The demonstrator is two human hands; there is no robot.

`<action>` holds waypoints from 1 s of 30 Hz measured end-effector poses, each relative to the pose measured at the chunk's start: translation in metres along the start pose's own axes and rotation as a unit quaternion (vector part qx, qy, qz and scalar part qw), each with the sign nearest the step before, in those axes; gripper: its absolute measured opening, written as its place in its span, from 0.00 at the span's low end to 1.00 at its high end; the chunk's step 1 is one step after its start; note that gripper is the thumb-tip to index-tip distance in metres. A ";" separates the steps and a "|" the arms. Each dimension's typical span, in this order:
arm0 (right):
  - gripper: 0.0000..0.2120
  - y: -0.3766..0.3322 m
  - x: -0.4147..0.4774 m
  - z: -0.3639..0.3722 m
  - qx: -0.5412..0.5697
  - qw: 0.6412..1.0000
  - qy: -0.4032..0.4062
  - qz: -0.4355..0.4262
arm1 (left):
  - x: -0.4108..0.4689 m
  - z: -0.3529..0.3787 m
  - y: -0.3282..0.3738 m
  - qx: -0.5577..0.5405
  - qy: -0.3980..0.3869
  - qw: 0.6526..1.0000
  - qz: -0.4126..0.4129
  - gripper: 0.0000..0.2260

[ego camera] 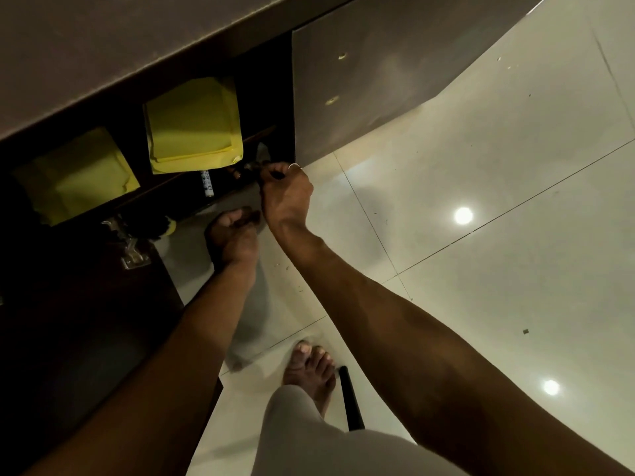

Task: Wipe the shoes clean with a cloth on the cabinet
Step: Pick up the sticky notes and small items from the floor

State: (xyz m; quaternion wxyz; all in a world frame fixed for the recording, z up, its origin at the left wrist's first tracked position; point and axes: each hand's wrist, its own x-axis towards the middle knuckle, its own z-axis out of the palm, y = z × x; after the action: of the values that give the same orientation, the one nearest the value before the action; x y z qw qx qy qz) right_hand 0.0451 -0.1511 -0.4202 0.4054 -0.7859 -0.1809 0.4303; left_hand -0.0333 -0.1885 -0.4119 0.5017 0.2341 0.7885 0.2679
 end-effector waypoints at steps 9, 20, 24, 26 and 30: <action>0.11 -0.003 -0.008 0.002 0.014 1.000 -0.009 -0.023 | -0.009 -0.004 0.002 -0.014 -0.007 1.000 -0.023 0.08; 0.07 -0.030 -0.054 -0.088 -0.018 0.996 -0.074 -0.046 | -0.071 -0.045 0.075 -0.015 -0.040 0.999 0.016 0.08; 0.05 -0.066 -0.069 -0.117 -0.058 0.989 -0.118 -0.067 | -0.103 -0.074 0.099 0.038 -0.069 0.997 0.024 0.08; 0.08 -0.100 -0.093 -0.140 -0.060 0.984 -0.128 -0.106 | -0.133 -0.103 0.112 0.046 -0.074 0.995 0.040 0.08; 0.12 -0.131 -0.102 -0.153 -0.089 0.972 -0.189 -0.105 | -0.148 -0.135 0.124 0.072 -0.084 0.991 0.079 0.05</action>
State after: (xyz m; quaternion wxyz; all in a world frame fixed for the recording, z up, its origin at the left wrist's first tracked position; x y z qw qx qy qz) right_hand 0.1221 -0.2100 -0.2165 0.3350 -0.6998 -0.3738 0.5082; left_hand -0.0871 -0.2152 -0.1845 0.5254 0.3526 0.7397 0.2290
